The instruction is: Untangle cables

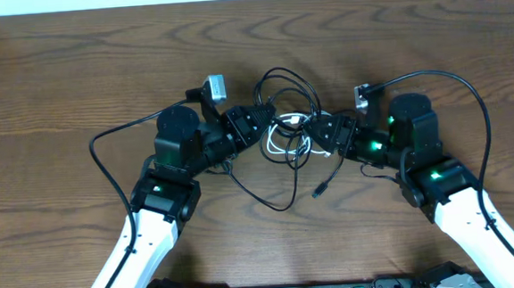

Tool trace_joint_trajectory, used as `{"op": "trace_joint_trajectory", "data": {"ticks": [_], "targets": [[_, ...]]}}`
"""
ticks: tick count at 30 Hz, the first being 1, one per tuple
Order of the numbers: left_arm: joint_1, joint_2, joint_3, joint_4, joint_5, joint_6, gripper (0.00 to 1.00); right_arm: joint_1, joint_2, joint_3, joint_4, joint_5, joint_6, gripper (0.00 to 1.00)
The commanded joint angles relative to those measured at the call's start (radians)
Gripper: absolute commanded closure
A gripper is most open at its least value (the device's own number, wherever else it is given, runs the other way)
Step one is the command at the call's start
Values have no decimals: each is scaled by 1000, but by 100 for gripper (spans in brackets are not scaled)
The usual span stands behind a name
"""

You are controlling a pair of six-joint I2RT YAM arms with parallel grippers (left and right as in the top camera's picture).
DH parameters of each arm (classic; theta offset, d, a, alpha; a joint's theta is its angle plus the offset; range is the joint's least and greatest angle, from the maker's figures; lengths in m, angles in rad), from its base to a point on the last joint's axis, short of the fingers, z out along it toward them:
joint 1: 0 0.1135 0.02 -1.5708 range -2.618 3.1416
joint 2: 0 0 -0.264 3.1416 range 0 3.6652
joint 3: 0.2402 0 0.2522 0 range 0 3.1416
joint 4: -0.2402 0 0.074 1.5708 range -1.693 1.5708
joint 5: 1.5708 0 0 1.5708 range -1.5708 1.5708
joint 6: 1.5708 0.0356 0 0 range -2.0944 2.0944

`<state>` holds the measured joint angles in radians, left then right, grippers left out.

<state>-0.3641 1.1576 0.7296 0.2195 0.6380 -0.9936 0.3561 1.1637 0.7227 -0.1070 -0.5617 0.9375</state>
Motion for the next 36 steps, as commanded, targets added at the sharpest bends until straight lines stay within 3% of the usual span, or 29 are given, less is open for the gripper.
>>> {"op": "trace_joint_trajectory", "data": {"ticks": [1, 4, 10, 18, 23, 28, 32, 36], "targets": [[-27, -2, 9, 7, 9, 13, 92, 42, 2, 1, 1, 152, 133, 37], [-42, -2, 9, 27, 11, 11, 92, 74, 5, 1, -14, 222, 131, 41], [-48, -2, 9, 225, 76, 10, 92, 104, 41, 1, -137, 326, 82, 79], [-47, -2, 9, 279, 76, 29, 92, 101, 61, 1, -219, 411, -166, 92], [-23, -2, 9, 275, 76, 83, 92, 70, 60, 1, -241, 462, -207, 96], [13, -2, 9, 140, 11, 103, 91, 19, 44, 1, -190, 224, -263, 99], [11, -2, 9, -48, -105, 102, 71, -14, 45, 1, -72, -66, -307, 97], [11, -2, 9, -193, -161, 99, 67, -29, 45, 1, 57, -288, -307, 98]]}}
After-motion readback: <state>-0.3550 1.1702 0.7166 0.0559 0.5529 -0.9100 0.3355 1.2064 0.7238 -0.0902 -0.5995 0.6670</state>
